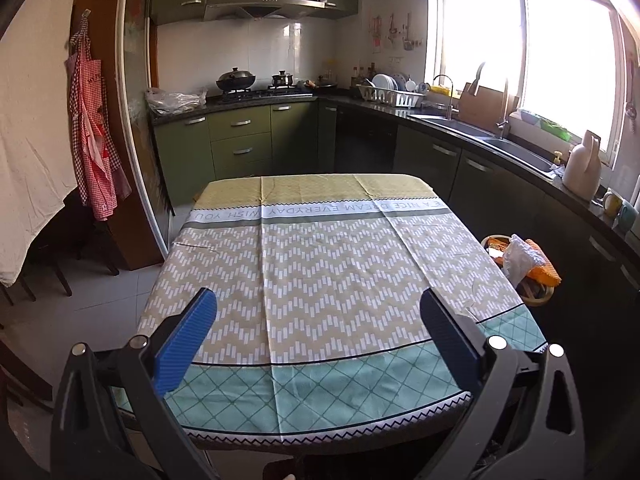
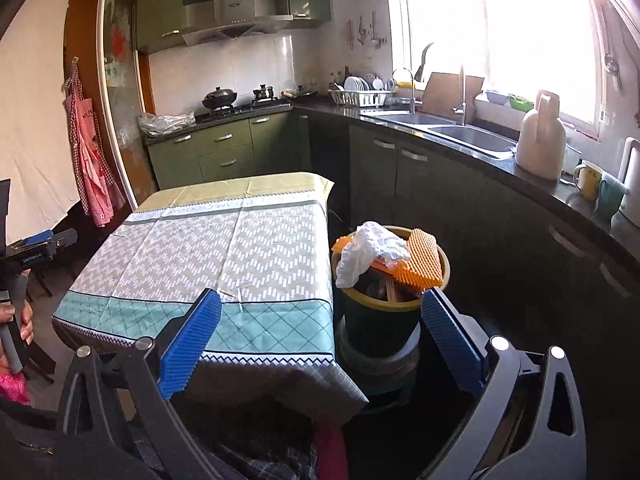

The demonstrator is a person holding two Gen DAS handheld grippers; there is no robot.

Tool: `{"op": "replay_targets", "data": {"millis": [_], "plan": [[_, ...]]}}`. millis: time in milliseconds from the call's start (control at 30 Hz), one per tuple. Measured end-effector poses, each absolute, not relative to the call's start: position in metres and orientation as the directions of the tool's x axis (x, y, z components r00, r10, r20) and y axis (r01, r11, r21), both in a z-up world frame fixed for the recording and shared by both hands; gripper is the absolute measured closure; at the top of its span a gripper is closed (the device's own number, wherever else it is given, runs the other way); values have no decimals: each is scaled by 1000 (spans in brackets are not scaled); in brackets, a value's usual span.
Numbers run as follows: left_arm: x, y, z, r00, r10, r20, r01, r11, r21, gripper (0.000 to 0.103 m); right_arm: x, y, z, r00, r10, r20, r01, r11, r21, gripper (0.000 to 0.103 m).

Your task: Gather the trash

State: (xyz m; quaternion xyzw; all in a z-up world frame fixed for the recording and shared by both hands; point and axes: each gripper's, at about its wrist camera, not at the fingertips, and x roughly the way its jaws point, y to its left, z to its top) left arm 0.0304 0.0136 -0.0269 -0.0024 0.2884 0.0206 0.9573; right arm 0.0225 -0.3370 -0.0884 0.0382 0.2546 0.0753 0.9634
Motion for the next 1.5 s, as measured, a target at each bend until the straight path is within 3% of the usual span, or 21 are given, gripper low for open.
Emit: {"op": "replay_targets", "data": {"millis": [233,667,1500], "plan": [[11,21,-23,842,53,-537,-58,998,8,6,15,-331,-83,883,134,-450,-85,988,128,4],[7,35,-25,837,90,-540,-109,994,-3,6,22,-325,-92,871,108,-480,-68,993,101,4],[3,25,-20,853,28,-521,-43,999,-16,6,24,-325,-91,870,122,-477,-85,991,100,4]]}}
